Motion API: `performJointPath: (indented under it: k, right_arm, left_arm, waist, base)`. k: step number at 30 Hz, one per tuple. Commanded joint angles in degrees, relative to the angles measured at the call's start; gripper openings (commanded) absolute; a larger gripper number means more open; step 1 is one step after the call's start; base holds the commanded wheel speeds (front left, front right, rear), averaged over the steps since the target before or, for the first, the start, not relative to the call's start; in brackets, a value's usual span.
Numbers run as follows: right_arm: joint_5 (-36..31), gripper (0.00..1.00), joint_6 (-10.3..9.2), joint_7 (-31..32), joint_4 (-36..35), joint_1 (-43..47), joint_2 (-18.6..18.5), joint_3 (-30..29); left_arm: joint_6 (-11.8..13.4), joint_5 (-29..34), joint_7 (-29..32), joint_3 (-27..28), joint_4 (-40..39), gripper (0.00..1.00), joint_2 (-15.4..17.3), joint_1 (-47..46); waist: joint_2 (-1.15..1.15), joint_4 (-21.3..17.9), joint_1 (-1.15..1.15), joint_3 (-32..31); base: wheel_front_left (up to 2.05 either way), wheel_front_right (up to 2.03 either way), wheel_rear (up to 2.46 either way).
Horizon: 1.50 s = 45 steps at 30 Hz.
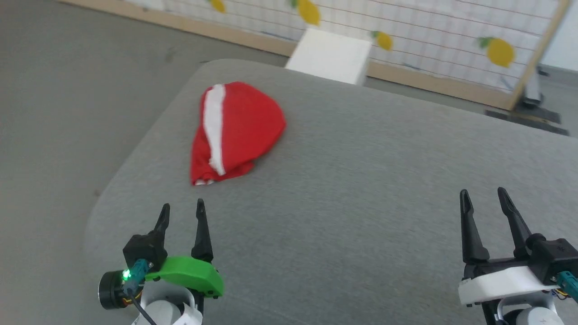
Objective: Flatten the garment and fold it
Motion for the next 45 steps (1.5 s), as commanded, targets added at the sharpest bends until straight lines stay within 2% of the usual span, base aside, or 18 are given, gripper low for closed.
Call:
performJointPath:
  k: [1, 7, 11, 19, 24, 29, 36, 39, 45]
  right_arm:
    - [0.33, 1.00, -0.10, -0.34, 0.13, -0.19, 0.08, 0.04]
    - [0.56, 1.00, -0.10, -0.34, 0.20, -0.50, 0.08, 0.60]
    - [0.64, 1.00, -0.10, -0.34, 0.30, -0.68, 0.08, 1.14]
    - [0.73, 1.00, -0.10, -0.34, 0.74, -1.25, 0.08, 1.83]
    - [0.52, 1.00, -0.10, -0.34, 0.53, -1.57, 0.08, 1.98]
    - [-0.40, 1.00, -0.10, -0.34, -0.44, -3.03, 0.08, 1.87]
    - [-1.77, 1.00, -0.10, -0.34, -2.05, -7.35, 0.08, 1.95]
    - [-2.08, 1.00, -0.10, -0.34, -2.81, -9.33, 0.08, 2.09]
    - [-2.01, 1.00, -0.10, -0.34, -3.40, -13.91, 0.08, 3.54]
  left_arm:
    - [0.29, -0.18, -0.27, 0.03, 0.02, 1.00, 0.59, -0.27]
    - [0.45, -0.40, -0.27, 0.33, -0.15, 1.00, 1.06, 0.31]
    - [0.60, -0.68, -0.27, 0.55, -0.24, 1.00, 1.25, 0.69]
    - [0.79, -1.21, -0.27, 0.96, -0.65, 1.00, 1.47, 1.20]
    - [-0.58, -2.69, -0.25, 1.15, -0.66, 1.00, 1.56, 0.29]
    - [-3.54, -5.54, 2.02, 1.31, -0.28, 1.00, 1.89, -5.92]
    - [-7.53, -10.48, 10.24, 2.10, 3.07, 1.00, 2.91, -22.82]
    - [-8.27, -13.10, 15.29, 3.08, 6.28, 1.00, 3.65, -29.56]
    - [-9.87, -18.22, 26.72, 5.20, 12.25, 1.00, 7.60, -41.02]
  waist:
    - [0.00, 8.73, 0.00, -0.40]
    - [0.00, 14.47, 0.00, -0.53]
    - [0.00, 16.69, 0.00, -0.45]
    - [0.00, 17.31, 0.00, -0.27]
    - [0.00, 15.51, 0.00, 0.79]
    - [0.00, 12.62, 0.00, 4.52]
    - [0.00, 6.38, 0.00, 13.89]
    - [0.00, 3.63, 0.00, 17.58]
    - [0.00, -3.35, 0.00, 24.90]
  base:
    - [0.00, 0.00, 0.00]
    - [0.00, 0.00, 0.00]
    - [0.00, 0.00, 0.00]
    - [0.00, 0.00, 0.00]
    - [0.00, 0.00, 0.00]
    - [0.00, 0.00, 0.00]
    - [0.00, 0.00, 0.00]
    - [0.00, 0.00, 0.00]
    - [0.00, 0.00, 0.00]
